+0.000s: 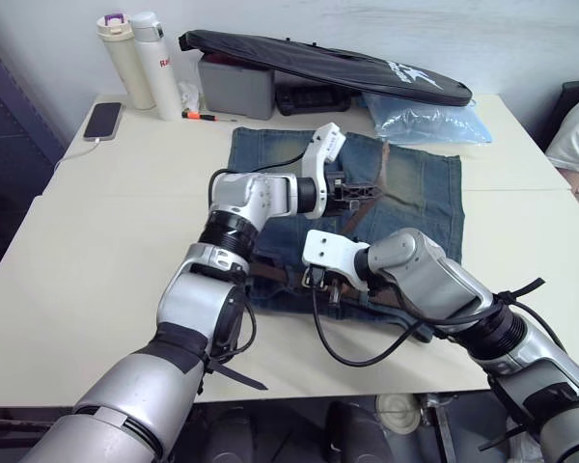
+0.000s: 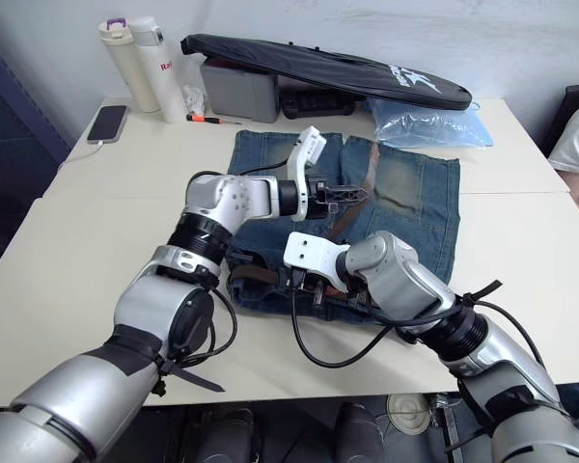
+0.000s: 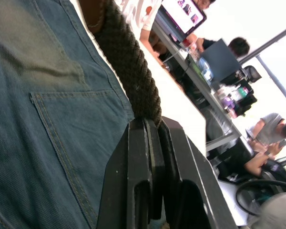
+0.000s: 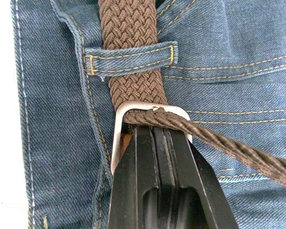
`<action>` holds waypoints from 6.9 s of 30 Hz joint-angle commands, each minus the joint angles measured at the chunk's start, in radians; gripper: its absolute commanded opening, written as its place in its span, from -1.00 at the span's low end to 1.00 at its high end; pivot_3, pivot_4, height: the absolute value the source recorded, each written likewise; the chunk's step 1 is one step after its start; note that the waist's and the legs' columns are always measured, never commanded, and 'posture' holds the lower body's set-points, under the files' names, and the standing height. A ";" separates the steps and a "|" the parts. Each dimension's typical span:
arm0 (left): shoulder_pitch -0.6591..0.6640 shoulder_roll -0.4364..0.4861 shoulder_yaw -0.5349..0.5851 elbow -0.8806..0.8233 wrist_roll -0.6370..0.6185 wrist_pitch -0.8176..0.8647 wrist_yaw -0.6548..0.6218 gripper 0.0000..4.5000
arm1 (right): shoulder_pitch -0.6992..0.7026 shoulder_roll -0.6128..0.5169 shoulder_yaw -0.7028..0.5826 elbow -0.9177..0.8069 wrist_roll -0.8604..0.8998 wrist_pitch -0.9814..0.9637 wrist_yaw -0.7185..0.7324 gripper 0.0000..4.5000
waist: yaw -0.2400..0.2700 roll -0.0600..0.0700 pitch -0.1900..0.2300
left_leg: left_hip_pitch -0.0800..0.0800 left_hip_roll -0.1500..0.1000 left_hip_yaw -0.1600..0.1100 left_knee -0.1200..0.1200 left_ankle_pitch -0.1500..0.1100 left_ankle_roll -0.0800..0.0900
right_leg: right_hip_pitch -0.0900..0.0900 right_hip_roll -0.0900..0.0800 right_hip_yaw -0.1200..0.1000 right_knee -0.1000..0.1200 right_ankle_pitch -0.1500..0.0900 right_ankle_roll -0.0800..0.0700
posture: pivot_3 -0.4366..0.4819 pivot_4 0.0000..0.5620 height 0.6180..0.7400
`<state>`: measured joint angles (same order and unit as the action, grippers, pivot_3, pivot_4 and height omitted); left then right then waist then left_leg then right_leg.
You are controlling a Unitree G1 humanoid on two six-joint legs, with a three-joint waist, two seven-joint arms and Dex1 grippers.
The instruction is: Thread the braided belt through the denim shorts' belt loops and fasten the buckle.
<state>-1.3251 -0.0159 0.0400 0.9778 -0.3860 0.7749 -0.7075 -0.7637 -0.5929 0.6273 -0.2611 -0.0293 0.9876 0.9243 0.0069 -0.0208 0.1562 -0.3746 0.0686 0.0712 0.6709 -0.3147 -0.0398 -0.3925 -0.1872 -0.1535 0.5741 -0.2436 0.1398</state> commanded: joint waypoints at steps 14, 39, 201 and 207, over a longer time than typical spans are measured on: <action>-0.110 -0.015 0.015 0.139 0.090 -0.147 -0.289 -1.00 | 0.114 0.008 0.066 0.133 -0.022 0.024 -0.021 -0.97 | -0.006 0.001 0.000 | 0.000 0.000 -0.002 -0.005 -0.001 0.003 | -0.001 0.000 -0.001 0.000 0.000 0.000 | -0.05 -0.47 1.00; 0.311 0.121 0.000 -0.560 -0.030 0.272 -0.097 -1.00 | 0.100 -0.137 -0.572 -0.179 0.372 0.417 -0.063 -0.97 | 0.015 0.012 0.018 | -0.022 -0.001 0.000 -0.006 0.002 0.000 | -0.022 0.001 -0.002 0.000 0.001 0.001 | -0.05 -0.47 1.00; 0.248 0.309 -0.385 -0.519 0.429 -0.512 -0.339 -1.00 | 0.492 -0.226 -0.368 -0.417 -0.135 -0.192 -0.283 0.72 | 0.018 0.012 0.021 | -0.028 -0.001 -0.001 0.014 0.000 0.003 | -0.023 0.000 0.000 0.010 0.002 0.004 | -0.05 -0.47 1.00; 0.232 0.335 -0.401 -0.464 0.465 -0.586 -0.363 -1.00 | 0.483 -0.183 -0.372 -0.407 -0.141 -0.194 -0.310 -0.47 | 0.018 0.012 0.021 | -0.028 -0.001 -0.001 0.014 0.000 0.003 | -0.023 0.000 0.000 0.010 0.002 0.004 | -0.05 -0.47 1.00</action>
<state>-1.0582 0.3096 -0.3642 0.5170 0.0716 0.2196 -1.0610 -0.2652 -0.7837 0.2859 -0.6359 -0.1569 0.7955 0.6360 0.0247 -0.0093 0.1777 -0.4025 0.0679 0.0703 0.6845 -0.3152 -0.0366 -0.4155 -0.1868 -0.1539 0.5845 -0.2412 0.1436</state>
